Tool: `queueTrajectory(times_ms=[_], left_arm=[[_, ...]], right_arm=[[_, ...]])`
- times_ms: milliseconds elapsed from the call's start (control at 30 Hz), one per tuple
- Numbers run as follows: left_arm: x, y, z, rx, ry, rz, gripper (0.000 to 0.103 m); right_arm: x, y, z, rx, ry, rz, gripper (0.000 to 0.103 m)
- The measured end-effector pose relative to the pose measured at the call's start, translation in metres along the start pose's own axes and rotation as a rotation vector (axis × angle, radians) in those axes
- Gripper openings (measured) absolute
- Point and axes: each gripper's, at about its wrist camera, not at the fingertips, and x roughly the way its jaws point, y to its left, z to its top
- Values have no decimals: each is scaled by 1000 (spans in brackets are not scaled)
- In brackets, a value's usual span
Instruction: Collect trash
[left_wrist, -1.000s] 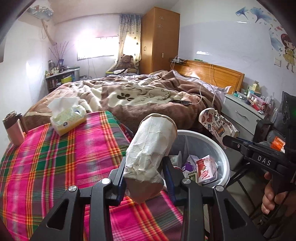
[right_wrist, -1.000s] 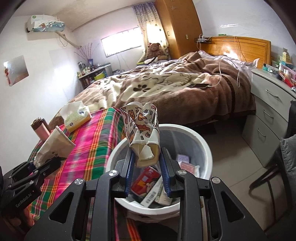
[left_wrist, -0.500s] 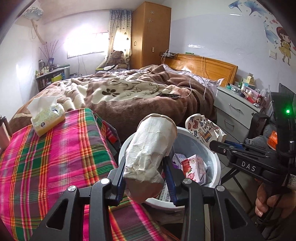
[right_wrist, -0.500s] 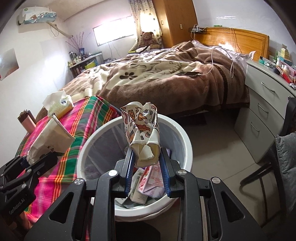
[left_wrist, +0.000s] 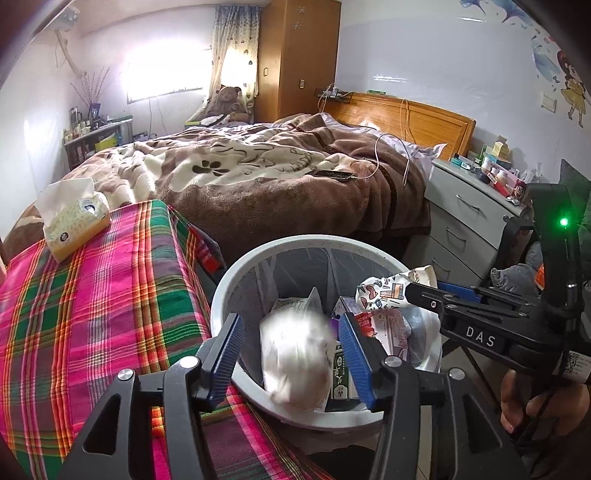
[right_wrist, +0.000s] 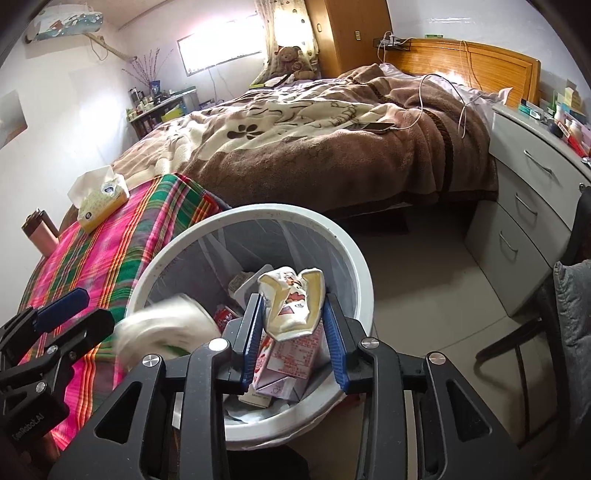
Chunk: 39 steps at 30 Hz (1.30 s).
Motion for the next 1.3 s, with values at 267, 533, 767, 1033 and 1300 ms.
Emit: queueTrajectory(times_ms=[267, 533, 767, 1033, 1300], left_arm=[[-9, 5, -2, -22, -4, 1, 58], [-32, 7, -12, -29, -29, 49, 59], [-66, 5, -24, -29, -77, 94, 59], [-104, 11, -51, -74, -120, 158, 59], [-135, 11, -72, -67, -185, 278, 59]], right_arm=[[-9, 2, -1, 9, -31, 13, 53], [-28, 15, -11, -9, -76, 35, 53], [-55, 31, -29, -21, -143, 40, 53], [-82, 51, -52, -41, -242, 35, 61], [-100, 69, -72, -82, -324, 21, 64]])
